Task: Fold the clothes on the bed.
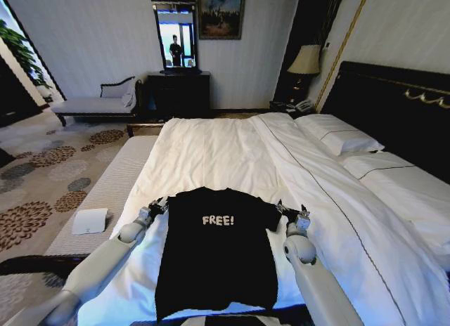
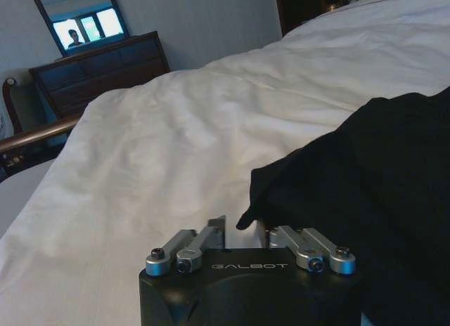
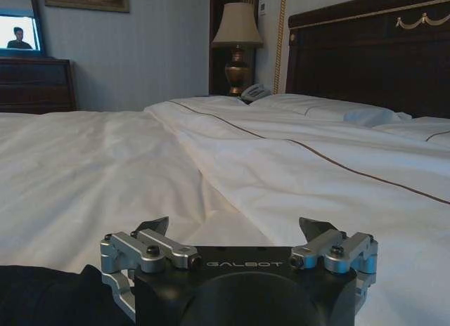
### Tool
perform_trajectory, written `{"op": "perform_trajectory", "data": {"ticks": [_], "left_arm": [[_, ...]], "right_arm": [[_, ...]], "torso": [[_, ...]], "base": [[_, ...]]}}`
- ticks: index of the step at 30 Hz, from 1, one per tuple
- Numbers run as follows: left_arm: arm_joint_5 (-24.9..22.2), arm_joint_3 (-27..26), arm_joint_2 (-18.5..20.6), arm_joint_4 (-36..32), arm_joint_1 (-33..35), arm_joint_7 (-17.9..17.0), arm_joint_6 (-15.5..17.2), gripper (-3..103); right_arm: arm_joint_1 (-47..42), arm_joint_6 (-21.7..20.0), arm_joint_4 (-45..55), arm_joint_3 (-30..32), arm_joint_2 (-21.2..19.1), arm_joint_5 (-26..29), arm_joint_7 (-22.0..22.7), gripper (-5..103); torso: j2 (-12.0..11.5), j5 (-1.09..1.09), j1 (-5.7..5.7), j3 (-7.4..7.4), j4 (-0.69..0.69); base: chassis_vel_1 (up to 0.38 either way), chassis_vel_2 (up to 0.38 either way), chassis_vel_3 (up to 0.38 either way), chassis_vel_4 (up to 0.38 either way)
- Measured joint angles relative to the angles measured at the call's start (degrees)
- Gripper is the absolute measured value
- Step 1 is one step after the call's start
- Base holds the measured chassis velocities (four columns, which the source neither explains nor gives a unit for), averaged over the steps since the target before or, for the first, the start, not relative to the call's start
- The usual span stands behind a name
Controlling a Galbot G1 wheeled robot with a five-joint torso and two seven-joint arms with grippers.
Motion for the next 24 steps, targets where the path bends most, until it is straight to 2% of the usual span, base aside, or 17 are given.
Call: {"op": "perform_trajectory", "data": {"ticks": [1, 4, 7, 19, 22, 24], "left_arm": [[0.08, 0.02, -0.04, 0.18, -0.02, 0.01, -0.18, 19], [0.26, 0.03, 0.0, 0.32, -0.04, 0.08, -0.57, 14], [0.27, 0.0, 0.28, 0.05, 0.14, 0.11, -0.73, 2], [-0.48, -0.94, 1.1, -1.72, 1.18, -0.22, -0.69, 0], [-0.66, -1.72, 1.99, -3.76, 2.77, -0.6, -0.63, 0], [-1.13, -2.89, 3.74, -7.38, 5.71, -0.97, -0.62, 0]], "right_arm": [[-0.01, -0.01, 0.02, 0.02, 0.01, 0.01, 0.03, 100], [-0.02, -0.01, 0.06, 0.03, 0.04, -0.03, 0.05, 100], [-0.02, -0.02, 0.09, 0.0, 0.11, -0.11, 0.06, 100], [0.12, -0.08, 0.09, -0.35, 0.38, -0.24, 0.13, 100], [-0.04, -0.09, 0.22, -0.35, 0.52, -0.35, 0.15, 100], [-0.24, -0.09, 0.3, -0.3, 0.7, -0.48, 0.16, 100]], "torso": [[0.0, 0.0, 0.0, 0.0, 0.0], [0.0, 0.0, 0.0, 0.0, 0.0], [0.0, 0.0, 0.0, 0.0, 0.0], [0.0, 0.0, 0.0, 0.0, -0.01], [0.0, 0.0, 0.0, 0.0, -0.01], [0.0, -0.01, 0.0, 0.0, 0.0]], "base": [[0.0, 0.0, 0.0, 0.0], [0.0, 0.0, 0.0, 0.0], [0.0, 0.0, 0.0, 0.0], [0.0, 0.0, 0.0, 0.0], [0.0, 0.0, 0.0, 0.0], [0.0, 0.0, 0.0, 0.0]]}}
